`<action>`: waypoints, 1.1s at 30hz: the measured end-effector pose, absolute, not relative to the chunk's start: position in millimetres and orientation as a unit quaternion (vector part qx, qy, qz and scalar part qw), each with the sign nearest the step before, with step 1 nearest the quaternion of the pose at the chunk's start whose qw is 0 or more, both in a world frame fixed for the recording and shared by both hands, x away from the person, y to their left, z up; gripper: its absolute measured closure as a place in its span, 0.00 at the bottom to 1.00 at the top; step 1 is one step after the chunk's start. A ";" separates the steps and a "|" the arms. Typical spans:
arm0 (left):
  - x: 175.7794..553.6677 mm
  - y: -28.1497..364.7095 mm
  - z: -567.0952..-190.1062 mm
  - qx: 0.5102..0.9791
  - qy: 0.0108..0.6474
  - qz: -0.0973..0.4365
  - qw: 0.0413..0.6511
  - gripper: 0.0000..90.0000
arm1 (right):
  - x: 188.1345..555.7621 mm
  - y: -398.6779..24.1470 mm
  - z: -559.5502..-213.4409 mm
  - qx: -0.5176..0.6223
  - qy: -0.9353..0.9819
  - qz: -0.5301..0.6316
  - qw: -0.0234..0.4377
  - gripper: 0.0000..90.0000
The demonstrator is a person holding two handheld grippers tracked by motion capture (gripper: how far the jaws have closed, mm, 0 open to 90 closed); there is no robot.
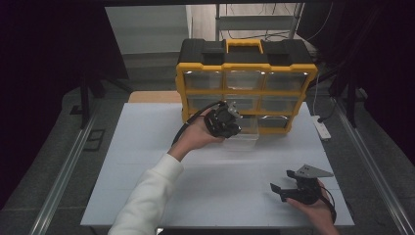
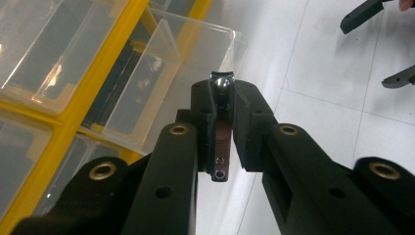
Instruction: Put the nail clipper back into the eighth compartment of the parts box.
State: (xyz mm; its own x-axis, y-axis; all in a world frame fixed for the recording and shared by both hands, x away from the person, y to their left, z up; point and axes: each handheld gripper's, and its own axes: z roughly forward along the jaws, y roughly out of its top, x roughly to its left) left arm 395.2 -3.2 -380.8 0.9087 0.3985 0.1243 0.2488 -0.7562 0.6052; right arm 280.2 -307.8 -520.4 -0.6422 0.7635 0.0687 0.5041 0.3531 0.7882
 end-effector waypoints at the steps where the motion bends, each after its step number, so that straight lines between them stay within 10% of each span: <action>1: 395.5 -3.8 -380.6 0.929 0.174 0.124 0.302 0.88 | 280.2 -307.7 -520.4 0.393 0.807 0.411 0.158 0.16; 33: 401.0 -15.2 -381.7 0.932 0.172 0.126 0.293 0.88 | 280.2 -307.3 -520.9 0.390 0.810 0.409 0.155 0.16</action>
